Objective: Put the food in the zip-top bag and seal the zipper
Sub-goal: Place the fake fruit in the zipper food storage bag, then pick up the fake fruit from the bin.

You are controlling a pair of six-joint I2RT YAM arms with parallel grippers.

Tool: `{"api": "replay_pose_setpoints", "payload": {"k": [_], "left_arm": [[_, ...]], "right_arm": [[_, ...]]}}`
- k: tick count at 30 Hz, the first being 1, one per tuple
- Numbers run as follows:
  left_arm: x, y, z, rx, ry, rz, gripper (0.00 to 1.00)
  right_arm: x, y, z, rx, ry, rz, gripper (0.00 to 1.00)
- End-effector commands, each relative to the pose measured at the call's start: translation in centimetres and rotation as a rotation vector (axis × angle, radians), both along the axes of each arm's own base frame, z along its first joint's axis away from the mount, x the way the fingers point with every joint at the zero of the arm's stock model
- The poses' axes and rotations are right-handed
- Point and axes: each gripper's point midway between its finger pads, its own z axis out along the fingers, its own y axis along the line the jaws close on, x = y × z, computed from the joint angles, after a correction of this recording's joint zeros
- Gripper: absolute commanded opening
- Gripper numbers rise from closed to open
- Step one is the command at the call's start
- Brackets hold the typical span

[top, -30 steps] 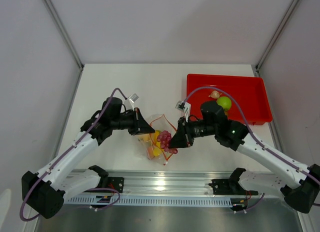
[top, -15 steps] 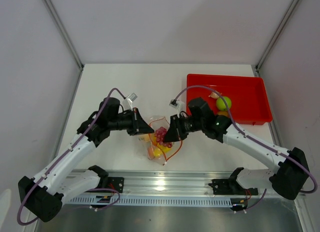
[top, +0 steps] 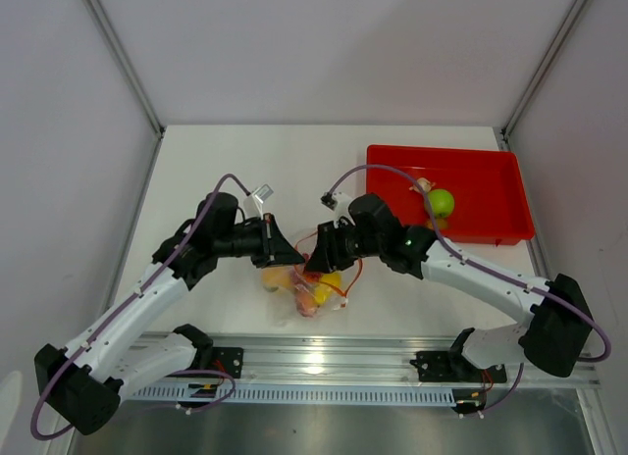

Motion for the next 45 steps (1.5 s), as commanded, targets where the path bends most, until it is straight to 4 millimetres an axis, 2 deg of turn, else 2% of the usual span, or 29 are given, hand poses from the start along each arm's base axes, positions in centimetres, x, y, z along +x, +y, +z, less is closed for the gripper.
{"api": "replay_pose_setpoints", "payload": {"k": [1,2,6,11,22,27,32,38,39,40,41,43,44,45], "left_arm": [[-0.3,-0.5,2.7,-0.063,-0.060,-0.016,0.01],[-0.3,-0.5,2.7,-0.063,-0.059,-0.017,0.00],[-0.4,-0.3,3.0,-0.065,-0.069,-0.009,0.01],[-0.5,-0.3,2.5,-0.061,-0.065,-0.011,0.01],[-0.6,-0.4,1.7,-0.057,-0.067,-0.026,0.01],[-0.4,-0.5,1.0,-0.054,-0.064,-0.027,0.01],[-0.4,-0.5,0.7,-0.052,-0.076,-0.031,0.00],[-0.5,-0.3,0.2,-0.033,-0.096,-0.052,0.01],[-0.6,-0.3,0.1,-0.032,-0.097,-0.057,0.01],[-0.6,-0.3,0.1,-0.034,-0.101,-0.060,0.01],[-0.7,-0.3,-0.1,-0.034,-0.100,-0.066,0.00],[-0.9,-0.3,-0.2,-0.041,-0.111,-0.070,0.01],[-1.1,-0.3,-0.6,-0.039,-0.104,-0.077,0.01],[-1.2,-0.3,-0.8,-0.041,-0.102,-0.080,0.00]], "right_arm": [[2.0,1.6,2.9,0.066,-0.093,-0.051,0.41],[2.0,1.8,2.8,0.062,-0.100,-0.048,0.44],[1.6,2.2,1.9,0.048,-0.072,-0.018,0.64],[1.2,1.7,1.7,0.027,-0.081,-0.011,0.72],[0.1,-1.3,2.8,-0.002,-0.156,-0.025,0.74],[-2.0,-1.9,4.8,0.075,-0.199,0.070,0.74],[-2.3,-2.8,7.4,0.115,-0.277,0.075,0.73],[1.4,-5.0,10.9,0.159,-0.362,-0.144,0.73],[3.0,-5.9,10.9,0.145,-0.362,-0.212,0.73],[3.2,-5.8,10.7,0.136,-0.351,-0.224,0.73],[4.8,-6.9,10.8,0.122,-0.334,-0.292,0.73],[6.9,-7.9,9.8,0.082,-0.290,-0.356,0.73],[8.7,-9.5,9.7,0.066,-0.276,-0.418,0.73],[9.5,-10.1,9.6,0.065,-0.257,-0.448,0.73]]}}
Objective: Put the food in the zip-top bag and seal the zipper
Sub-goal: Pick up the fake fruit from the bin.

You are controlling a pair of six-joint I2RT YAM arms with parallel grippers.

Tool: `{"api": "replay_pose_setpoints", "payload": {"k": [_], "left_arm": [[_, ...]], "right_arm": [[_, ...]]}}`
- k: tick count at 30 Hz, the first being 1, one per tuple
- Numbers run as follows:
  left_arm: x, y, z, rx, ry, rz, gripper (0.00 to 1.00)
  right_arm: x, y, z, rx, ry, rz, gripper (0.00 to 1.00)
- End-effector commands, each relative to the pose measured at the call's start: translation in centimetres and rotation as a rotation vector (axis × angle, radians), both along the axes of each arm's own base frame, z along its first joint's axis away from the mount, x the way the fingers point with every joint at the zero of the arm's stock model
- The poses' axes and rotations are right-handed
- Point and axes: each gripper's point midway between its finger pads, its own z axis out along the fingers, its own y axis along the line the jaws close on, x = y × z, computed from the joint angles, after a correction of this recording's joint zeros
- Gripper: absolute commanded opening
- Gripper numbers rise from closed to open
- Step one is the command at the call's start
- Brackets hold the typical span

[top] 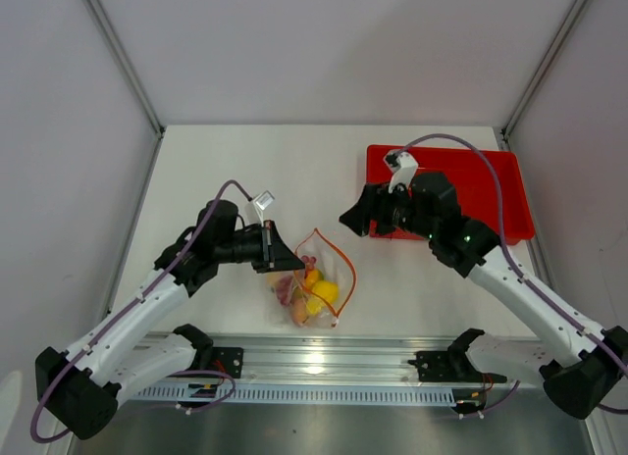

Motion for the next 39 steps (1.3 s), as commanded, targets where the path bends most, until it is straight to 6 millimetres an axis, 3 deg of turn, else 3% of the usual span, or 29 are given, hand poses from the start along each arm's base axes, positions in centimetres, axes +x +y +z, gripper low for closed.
{"api": "replay_pose_setpoints", "payload": {"k": [1,7,13,17,19,20,23,25,29,39], "left_arm": [[-0.8,-0.2,0.6,-0.038,-0.070,-0.054,0.01],[-1.3,-0.3,-0.3,-0.063,-0.068,-0.079,0.01],[-1.7,-0.6,-0.5,-0.075,-0.078,-0.120,0.00],[-1.8,-0.8,-0.5,-0.087,-0.081,-0.148,0.01],[-2.0,-0.9,-0.5,-0.094,-0.079,-0.164,0.00],[-2.1,-1.0,-0.6,-0.096,-0.077,-0.169,0.01],[-2.4,-1.1,-1.0,-0.097,-0.067,-0.195,0.01],[-2.4,-1.1,-1.2,-0.095,-0.060,-0.206,0.01],[-2.7,-1.2,-1.3,-0.097,-0.051,-0.233,0.01],[-3.0,-1.1,-1.7,-0.095,-0.046,-0.246,0.01]], "right_arm": [[4.3,-2.9,0.6,0.014,0.048,-0.173,0.73],[9.6,-8.1,1.7,0.034,0.030,-0.376,0.74],[14.2,-13.3,0.9,-0.038,0.048,-0.591,0.78],[16.8,-17.0,-2.4,-0.133,0.138,-0.736,0.96],[17.5,-19.1,-3.6,-0.173,0.193,-0.798,0.98],[18.0,-19.9,-5.2,-0.199,0.242,-0.823,0.99],[18.3,-22.4,-7.3,-0.235,0.347,-0.875,0.99],[18.2,-23.7,-9.8,-0.288,0.432,-0.895,0.99],[18.6,-25.4,-12.5,-0.389,0.497,-0.917,0.99],[16.9,-27.0,-17.4,-0.568,0.655,-0.932,1.00]]}}
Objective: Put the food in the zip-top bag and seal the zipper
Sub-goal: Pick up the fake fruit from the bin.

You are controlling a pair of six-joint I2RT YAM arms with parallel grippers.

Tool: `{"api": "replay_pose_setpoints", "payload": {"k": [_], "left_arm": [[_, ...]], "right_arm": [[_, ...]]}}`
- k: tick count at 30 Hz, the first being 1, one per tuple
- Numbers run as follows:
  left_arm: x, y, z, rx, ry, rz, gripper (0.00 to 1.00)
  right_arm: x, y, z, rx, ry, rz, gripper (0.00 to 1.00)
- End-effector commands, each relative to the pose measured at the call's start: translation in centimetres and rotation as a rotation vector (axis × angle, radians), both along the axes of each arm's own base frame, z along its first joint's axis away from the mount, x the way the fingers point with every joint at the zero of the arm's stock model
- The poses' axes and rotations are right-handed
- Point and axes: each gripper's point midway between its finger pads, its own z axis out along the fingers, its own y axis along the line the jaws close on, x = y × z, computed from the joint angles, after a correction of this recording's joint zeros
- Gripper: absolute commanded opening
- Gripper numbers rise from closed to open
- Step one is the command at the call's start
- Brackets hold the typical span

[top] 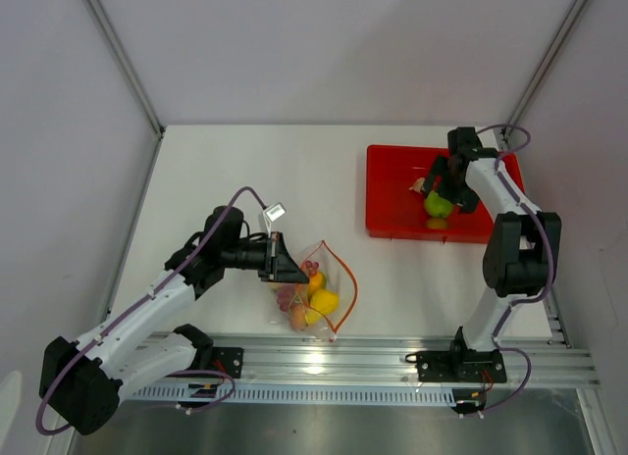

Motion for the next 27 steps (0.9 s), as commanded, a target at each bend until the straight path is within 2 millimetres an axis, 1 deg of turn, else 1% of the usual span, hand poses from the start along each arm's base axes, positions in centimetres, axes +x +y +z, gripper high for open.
{"api": "replay_pose_setpoints", "payload": {"k": [1,4,5,7,8,10,15,18,23,27], "left_arm": [[-0.4,-0.2,0.1,-0.021,-0.032,-0.043,0.00],[-0.3,-0.2,0.3,-0.029,-0.035,-0.038,0.01],[-0.4,-0.3,0.3,-0.028,-0.034,-0.038,0.00],[-0.4,-0.3,0.5,-0.032,-0.037,-0.037,0.01],[-0.5,-0.2,0.5,-0.030,-0.038,-0.039,0.01],[-0.5,-0.1,0.4,-0.024,-0.036,-0.032,0.00],[-0.5,0.1,0.0,-0.010,-0.031,-0.025,0.01],[-0.5,0.0,0.1,-0.012,-0.032,-0.024,0.01],[-0.4,0.0,0.1,-0.011,-0.032,-0.025,0.00],[-0.4,0.0,0.0,-0.008,-0.027,-0.023,0.01]], "right_arm": [[-0.6,-1.5,-0.4,-0.081,0.059,-0.019,0.99],[-1.0,-2.1,-1.8,-0.119,0.098,-0.020,0.99],[-1.1,-2.2,-2.5,-0.126,0.118,-0.018,0.99],[-1.1,-2.1,-3.3,-0.124,0.131,-0.015,0.99],[-0.9,-2.1,-4.8,-0.124,0.159,-0.014,0.99],[-1.0,-2.1,-5.2,-0.123,0.167,-0.015,0.99],[-1.0,-1.9,-7.4,-0.113,0.207,-0.010,0.99],[-1.2,-1.4,-8.7,-0.093,0.232,0.000,0.97],[-1.4,-0.9,-9.4,-0.093,0.231,0.015,0.93],[-1.7,-0.6,-9.7,-0.084,0.221,0.022,0.86]]}}
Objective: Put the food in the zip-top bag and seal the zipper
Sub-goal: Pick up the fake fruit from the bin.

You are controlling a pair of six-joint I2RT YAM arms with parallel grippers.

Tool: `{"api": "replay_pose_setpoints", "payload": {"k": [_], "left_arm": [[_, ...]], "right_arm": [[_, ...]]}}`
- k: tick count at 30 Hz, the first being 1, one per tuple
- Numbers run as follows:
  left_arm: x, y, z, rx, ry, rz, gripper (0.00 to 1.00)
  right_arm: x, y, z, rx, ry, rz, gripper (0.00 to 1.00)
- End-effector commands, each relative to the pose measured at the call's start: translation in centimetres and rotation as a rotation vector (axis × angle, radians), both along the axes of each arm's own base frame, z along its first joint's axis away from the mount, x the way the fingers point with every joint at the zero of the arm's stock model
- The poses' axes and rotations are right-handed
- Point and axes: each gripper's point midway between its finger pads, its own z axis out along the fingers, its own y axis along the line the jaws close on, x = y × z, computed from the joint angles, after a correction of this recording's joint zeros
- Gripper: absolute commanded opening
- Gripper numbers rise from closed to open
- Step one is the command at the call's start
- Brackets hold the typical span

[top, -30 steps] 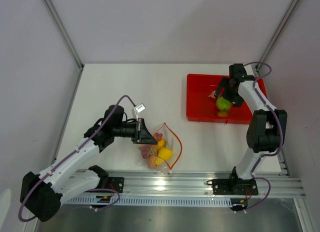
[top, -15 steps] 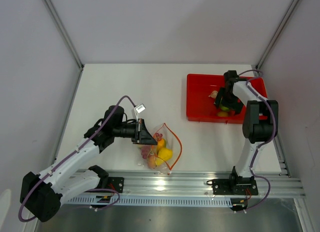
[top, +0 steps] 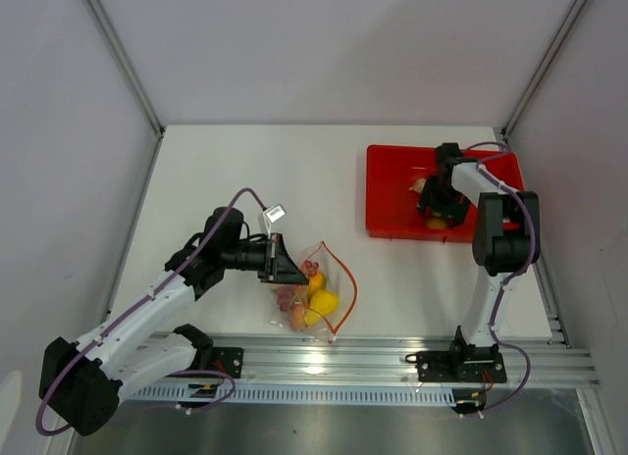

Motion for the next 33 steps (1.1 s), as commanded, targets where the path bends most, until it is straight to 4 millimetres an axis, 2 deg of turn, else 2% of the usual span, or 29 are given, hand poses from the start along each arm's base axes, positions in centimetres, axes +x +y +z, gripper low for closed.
{"api": "replay_pose_setpoints", "payload": {"k": [1,5,6,8,9,11,12,16,20,28,33], "left_arm": [[-0.2,-0.1,0.3,-0.010,-0.027,-0.019,0.01],[-0.2,0.0,0.3,-0.009,-0.026,-0.016,0.01],[-0.2,-0.1,0.4,-0.010,-0.027,-0.016,0.01],[-0.2,0.0,0.2,-0.006,-0.023,-0.015,0.01],[-0.3,0.0,0.2,-0.004,-0.019,-0.015,0.00],[-0.2,0.0,0.2,-0.005,-0.020,-0.013,0.01],[-0.2,0.0,0.2,-0.004,-0.018,-0.012,0.01],[-0.2,-0.1,0.3,-0.004,-0.015,-0.013,0.01],[-0.2,-0.1,0.3,-0.002,-0.013,-0.011,0.01],[-0.2,0.0,0.4,-0.005,-0.008,-0.007,0.01],[0.0,-0.1,1.0,-0.007,-0.019,-0.005,0.01]], "right_arm": [[-0.6,0.1,-1.0,-0.011,0.001,0.008,0.83],[-0.5,-0.3,-1.0,-0.028,-0.013,0.011,0.74],[-0.5,-0.5,-1.0,-0.034,-0.014,0.008,0.66],[-0.2,-0.8,-0.7,-0.038,-0.024,0.013,0.57],[0.0,-0.8,-0.6,-0.039,-0.033,0.017,0.49],[0.1,-0.9,-0.1,-0.039,-0.046,0.020,0.42],[0.2,-0.9,0.2,-0.042,-0.055,0.020,0.33],[0.7,-1.3,1.5,-0.059,-0.094,0.018,0.15],[1.1,-1.6,2.8,-0.072,-0.128,0.016,0.11],[1.7,-1.7,5.7,-0.076,-0.205,0.029,0.11],[2.0,-0.9,7.4,-0.062,-0.253,0.062,0.11]]}}
